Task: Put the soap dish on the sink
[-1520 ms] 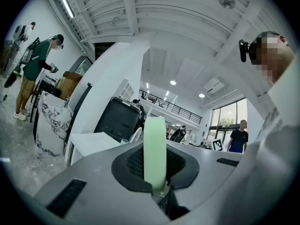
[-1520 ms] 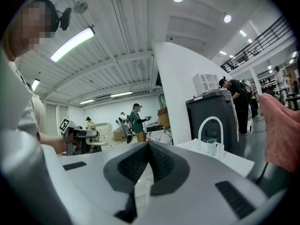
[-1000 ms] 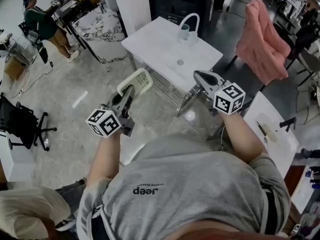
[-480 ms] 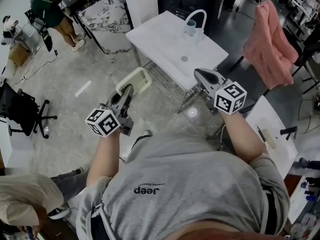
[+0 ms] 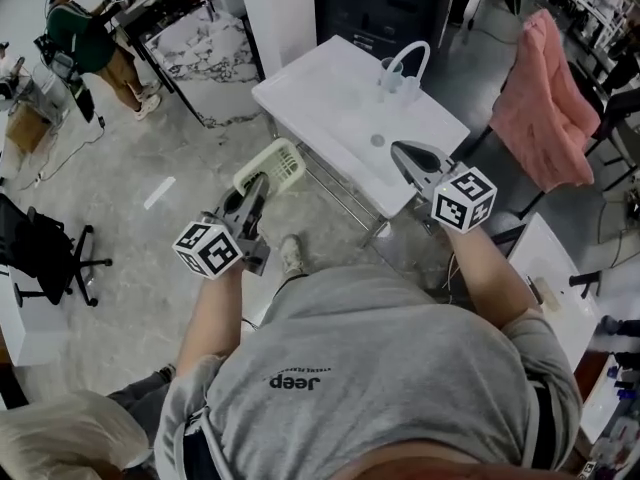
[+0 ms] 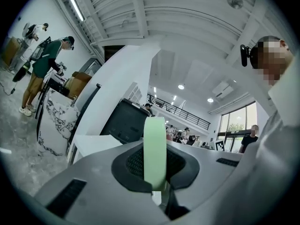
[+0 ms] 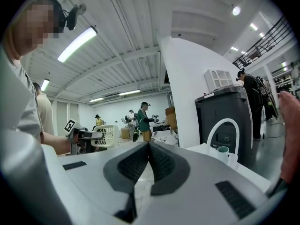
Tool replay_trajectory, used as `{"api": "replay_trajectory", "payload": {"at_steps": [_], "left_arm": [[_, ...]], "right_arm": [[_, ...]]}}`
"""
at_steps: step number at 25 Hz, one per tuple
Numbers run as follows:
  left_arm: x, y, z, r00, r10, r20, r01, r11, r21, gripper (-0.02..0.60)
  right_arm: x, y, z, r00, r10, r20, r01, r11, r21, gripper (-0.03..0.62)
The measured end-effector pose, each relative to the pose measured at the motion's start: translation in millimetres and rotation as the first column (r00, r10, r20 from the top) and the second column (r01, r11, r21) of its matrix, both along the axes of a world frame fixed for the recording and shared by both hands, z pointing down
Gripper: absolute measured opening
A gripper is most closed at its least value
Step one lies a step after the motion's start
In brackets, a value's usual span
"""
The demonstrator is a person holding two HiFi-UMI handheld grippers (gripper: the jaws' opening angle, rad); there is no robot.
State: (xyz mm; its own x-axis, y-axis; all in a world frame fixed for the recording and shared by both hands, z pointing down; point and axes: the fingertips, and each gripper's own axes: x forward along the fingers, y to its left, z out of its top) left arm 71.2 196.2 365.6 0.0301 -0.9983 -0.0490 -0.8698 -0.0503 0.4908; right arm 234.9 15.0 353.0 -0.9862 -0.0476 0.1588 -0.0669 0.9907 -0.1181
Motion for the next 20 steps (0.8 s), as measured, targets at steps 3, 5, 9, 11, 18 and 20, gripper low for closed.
{"api": "replay_trajectory", "payload": {"at_steps": [3, 5, 9, 11, 18, 20], "left_arm": [[-56.4, -30.6, 0.8, 0.999, 0.033, 0.008, -0.034, 0.999, 0.014, 0.023], [-98.8, -55.6, -0.8, 0.997, 0.070, 0.015, -0.070, 0.997, 0.016, 0.023], [-176.9, -100.9, -7.9, 0.988, 0.153, 0.026, -0.153, 0.988, 0.000, 0.023], [-211.7, -118.1, -11.9, 0.982, 0.183, 0.033, -0.183, 0.983, -0.010, 0.023], [-304.1, -178.1, -15.6, 0.970, 0.241, 0.042, -0.241, 0.970, -0.021, 0.023], [-318.5, -197.1, -14.1, 0.966, 0.257, 0.036, -0.256, 0.966, -0.024, 0.023]], "right_arm": [[-53.1, -24.2, 0.3, 1.000, 0.018, 0.014, -0.018, 1.000, 0.009, 0.054], [-91.0, -41.2, 0.5, 0.999, 0.048, 0.024, -0.048, 0.999, 0.004, 0.054], [-167.4, -71.9, -6.0, 0.995, 0.095, 0.037, -0.095, 0.995, -0.003, 0.054], [-201.9, -83.9, -12.2, 0.993, 0.110, 0.043, -0.110, 0.994, -0.005, 0.054], [-291.6, -131.4, -21.7, 0.987, 0.158, 0.029, -0.158, 0.987, 0.028, 0.054], [-306.3, -148.4, -21.1, 0.984, 0.175, 0.025, -0.175, 0.984, 0.022, 0.054]]}}
